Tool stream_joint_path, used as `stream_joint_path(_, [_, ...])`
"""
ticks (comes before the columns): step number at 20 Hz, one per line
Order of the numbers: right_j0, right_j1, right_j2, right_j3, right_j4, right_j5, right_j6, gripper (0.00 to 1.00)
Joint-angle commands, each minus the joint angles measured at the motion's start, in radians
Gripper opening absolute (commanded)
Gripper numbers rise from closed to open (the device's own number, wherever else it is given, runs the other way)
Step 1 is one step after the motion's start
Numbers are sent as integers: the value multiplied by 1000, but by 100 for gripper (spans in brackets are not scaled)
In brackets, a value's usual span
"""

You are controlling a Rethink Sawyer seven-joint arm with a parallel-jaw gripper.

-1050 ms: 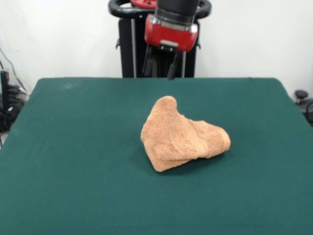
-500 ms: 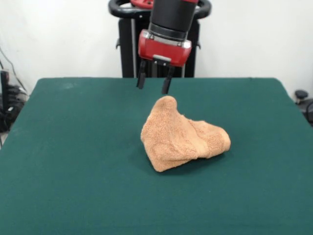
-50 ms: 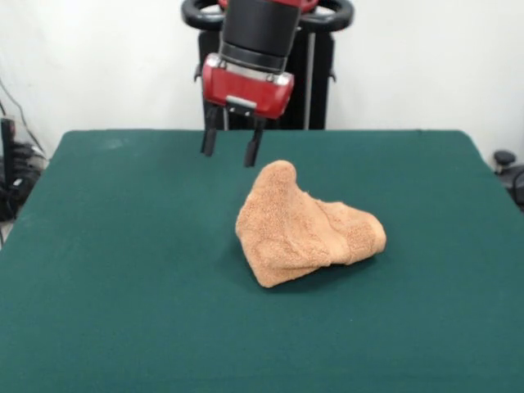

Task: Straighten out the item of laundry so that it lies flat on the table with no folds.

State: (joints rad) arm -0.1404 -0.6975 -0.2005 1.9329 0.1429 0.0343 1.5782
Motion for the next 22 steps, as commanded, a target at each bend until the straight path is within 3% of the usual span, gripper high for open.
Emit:
stream_joint_path(1, [-37,42,221,86,64,-116,337,100])
stream_joint_path(10, [-74,122,315,96,75,-171,356,100])
stream_joint_path(16, [-121,149,381,109,71,-130,348,100])
stream_joint_path(22, [-109,152,371,104,67,-152,366,100])
